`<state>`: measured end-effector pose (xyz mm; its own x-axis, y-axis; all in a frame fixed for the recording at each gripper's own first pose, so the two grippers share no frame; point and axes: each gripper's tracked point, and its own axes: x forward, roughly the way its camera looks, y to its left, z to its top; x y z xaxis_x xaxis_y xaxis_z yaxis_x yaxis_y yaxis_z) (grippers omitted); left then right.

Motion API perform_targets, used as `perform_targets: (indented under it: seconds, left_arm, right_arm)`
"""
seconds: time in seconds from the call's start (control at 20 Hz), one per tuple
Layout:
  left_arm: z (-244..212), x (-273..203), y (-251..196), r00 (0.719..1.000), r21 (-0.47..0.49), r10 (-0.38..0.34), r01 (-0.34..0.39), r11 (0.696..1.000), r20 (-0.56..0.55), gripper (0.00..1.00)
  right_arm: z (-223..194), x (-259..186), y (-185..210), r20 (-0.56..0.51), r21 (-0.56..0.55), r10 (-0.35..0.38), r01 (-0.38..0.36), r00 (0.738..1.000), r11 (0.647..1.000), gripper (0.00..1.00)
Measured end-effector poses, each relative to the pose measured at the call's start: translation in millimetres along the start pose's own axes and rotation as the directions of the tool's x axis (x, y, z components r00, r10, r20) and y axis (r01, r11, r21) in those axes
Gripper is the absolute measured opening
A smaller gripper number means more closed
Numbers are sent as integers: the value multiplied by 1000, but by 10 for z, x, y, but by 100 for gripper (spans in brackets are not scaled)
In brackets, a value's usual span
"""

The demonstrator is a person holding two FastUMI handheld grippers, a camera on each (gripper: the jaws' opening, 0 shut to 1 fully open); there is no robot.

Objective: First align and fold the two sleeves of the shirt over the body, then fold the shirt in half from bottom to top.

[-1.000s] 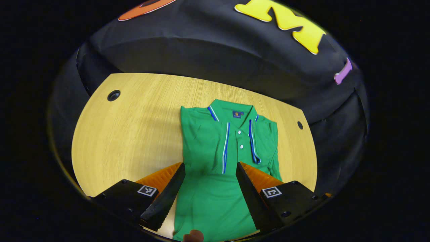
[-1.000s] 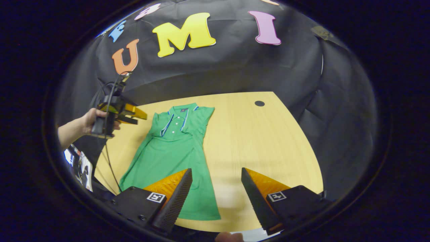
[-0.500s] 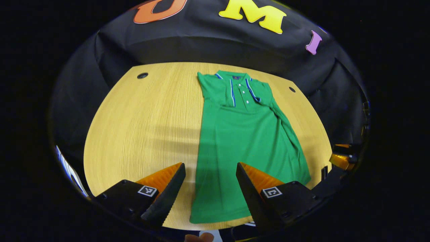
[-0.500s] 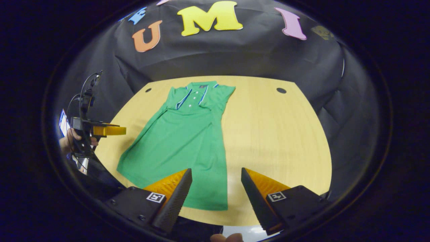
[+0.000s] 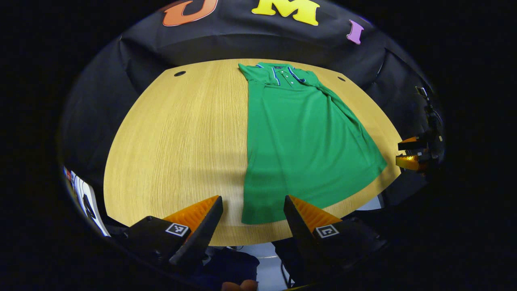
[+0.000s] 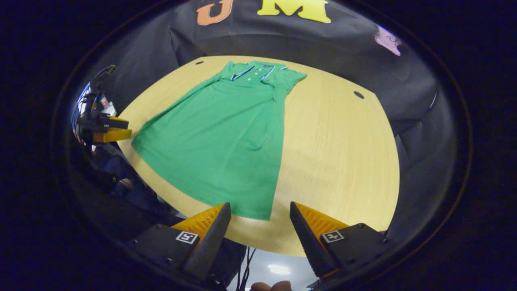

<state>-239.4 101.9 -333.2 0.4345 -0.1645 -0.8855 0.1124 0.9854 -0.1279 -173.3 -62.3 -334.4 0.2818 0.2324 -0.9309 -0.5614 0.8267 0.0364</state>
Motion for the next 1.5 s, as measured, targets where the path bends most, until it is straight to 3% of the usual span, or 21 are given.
perform_targets:
  seconds: [0.4, 0.6, 0.75, 1.1, 1.25, 1.35, 1.4, 1.5]
  left_arm:
    - [-246, 227, -69, 992, 5, -60, 61, 998, -110, 98]
    - [-244, 280, -55, 992, 54, -23, 30, 998, -128, 97]
    - [-275, 311, -40, 990, 148, 31, -11, 989, -137, 95]
    - [-284, 312, -64, 984, 90, 61, -46, 995, -166, 96]
    - [-289, 318, -232, 979, 118, 41, -17, 993, -202, 79]
    - [-276, 306, -378, 980, 129, 30, -5, 992, -196, 37]
    - [-267, 286, -419, 981, 135, 33, -7, 991, -191, 21]
    - [-283, 305, -477, 982, 105, -8, 29, 994, -191, 9]
  right_arm:
    - [-7, 304, 38, -38, 78, 34, -31, 999, 996, 95]
    - [-16, 453, 84, -56, 91, 33, -28, 998, 995, 95]
    - [-60, 489, 64, -81, 37, -6, 9, 997, 999, 93]
    - [-52, 493, 73, -125, 13, -6, 7, 992, 1000, 96]
    - [-1, 531, 91, -127, 13, 4, -2, 992, 1000, 46]
    - [4, 527, 95, -138, 38, 4, 2, 990, 999, 12]
    - [13, 528, 92, -143, 55, 7, 1, 990, 998, 12]
    - [31, 545, 80, -138, 110, 20, -5, 990, 994, 12]
